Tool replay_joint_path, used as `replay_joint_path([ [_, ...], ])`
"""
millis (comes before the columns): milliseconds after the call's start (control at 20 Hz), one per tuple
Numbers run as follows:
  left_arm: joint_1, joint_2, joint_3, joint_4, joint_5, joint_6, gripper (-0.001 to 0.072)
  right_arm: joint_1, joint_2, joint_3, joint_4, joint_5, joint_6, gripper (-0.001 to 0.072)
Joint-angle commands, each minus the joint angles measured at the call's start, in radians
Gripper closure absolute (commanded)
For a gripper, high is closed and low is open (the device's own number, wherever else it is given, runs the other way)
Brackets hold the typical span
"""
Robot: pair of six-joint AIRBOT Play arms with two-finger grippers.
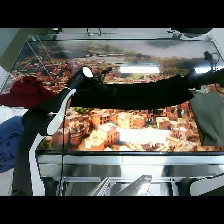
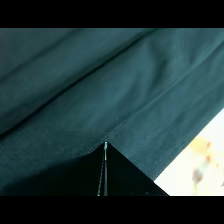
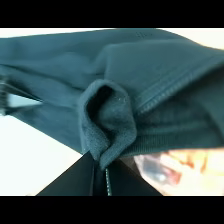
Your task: Fold the shirts.
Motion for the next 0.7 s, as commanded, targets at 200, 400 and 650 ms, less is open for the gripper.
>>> replay_joint_path([
  [200,-0.094,-0.033,0.103,0.03,0.062,-0.058,0.0702,0.038,0.124,0.029,0.012,0.098,0.096,0.0692],
  [400,-0.1,0.0,0.111,-0.015,0.015,-0.06,0.0702,0.136,0.144,0.074,0.128,0.085,0.13,0.0692],
  [650,-0.089,0.053,0.051,-0.102,0.171,-0.053,0.0686,0.285,0.138,0.101,0.13,0.008,0.201,0.0693],
])
